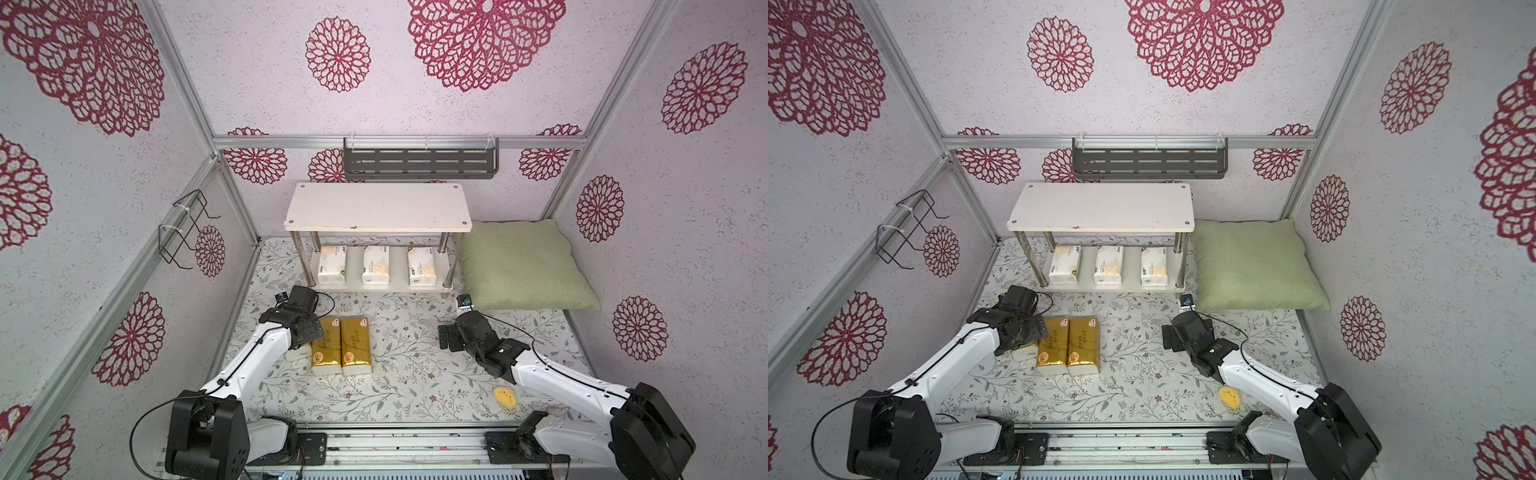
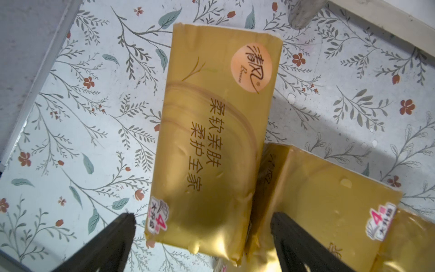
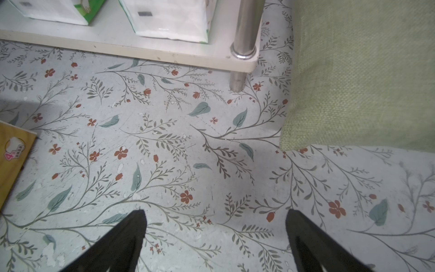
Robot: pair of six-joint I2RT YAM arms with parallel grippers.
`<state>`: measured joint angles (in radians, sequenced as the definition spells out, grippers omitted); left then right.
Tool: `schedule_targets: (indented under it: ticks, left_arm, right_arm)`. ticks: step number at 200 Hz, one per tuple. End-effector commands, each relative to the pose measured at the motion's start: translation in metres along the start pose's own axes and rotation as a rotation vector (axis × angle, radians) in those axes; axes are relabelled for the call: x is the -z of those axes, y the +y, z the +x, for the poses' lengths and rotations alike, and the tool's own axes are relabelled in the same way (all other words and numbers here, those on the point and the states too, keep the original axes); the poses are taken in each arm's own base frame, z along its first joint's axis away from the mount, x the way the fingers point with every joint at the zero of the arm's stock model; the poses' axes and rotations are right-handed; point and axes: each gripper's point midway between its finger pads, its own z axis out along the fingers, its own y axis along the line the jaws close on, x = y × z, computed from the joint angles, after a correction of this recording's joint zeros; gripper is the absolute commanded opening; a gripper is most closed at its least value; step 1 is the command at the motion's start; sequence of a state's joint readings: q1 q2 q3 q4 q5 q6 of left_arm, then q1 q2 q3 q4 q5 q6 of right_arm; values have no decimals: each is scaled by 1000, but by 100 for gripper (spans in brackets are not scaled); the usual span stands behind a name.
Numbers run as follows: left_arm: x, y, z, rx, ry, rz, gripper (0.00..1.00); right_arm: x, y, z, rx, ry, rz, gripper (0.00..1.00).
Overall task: Place the tissue boxes on the shelf by color
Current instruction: Pick up the box of tissues from the center of the board.
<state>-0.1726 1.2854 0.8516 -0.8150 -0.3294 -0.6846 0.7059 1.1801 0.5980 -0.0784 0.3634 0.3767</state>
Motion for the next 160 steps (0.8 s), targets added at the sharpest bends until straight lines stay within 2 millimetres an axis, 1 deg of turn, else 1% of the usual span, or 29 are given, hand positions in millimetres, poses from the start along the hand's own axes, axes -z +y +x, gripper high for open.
schedule_targets:
  ticks: [1,23,59,96,109,127,145,160]
  left_arm:
    - [-9,3,1,-10,22,-14,98]
    - [-16,0,2,-7,30,4,97]
    - [-27,1,0,17,30,17,97]
    - [-42,0,5,26,37,9,97]
    - [-49,-5,6,33,40,25,98]
    - [-57,-7,11,40,52,26,97]
    - [-60,-7,11,46,46,27,98]
    - [-58,-6,10,52,34,28,100]
  right_arm:
    - [7,4,-20,-15,-55,-10,99]
    - [6,4,-20,-9,-56,-11,99]
    - [2,9,-20,-2,-51,-21,99]
    - [-1,11,-20,1,-49,-29,99]
    - [-2,12,-20,1,-48,-31,99]
    - [-2,11,-18,2,-44,-29,99]
    - [-2,9,-16,7,-38,-17,99]
    - [-2,8,-15,6,-35,-16,99]
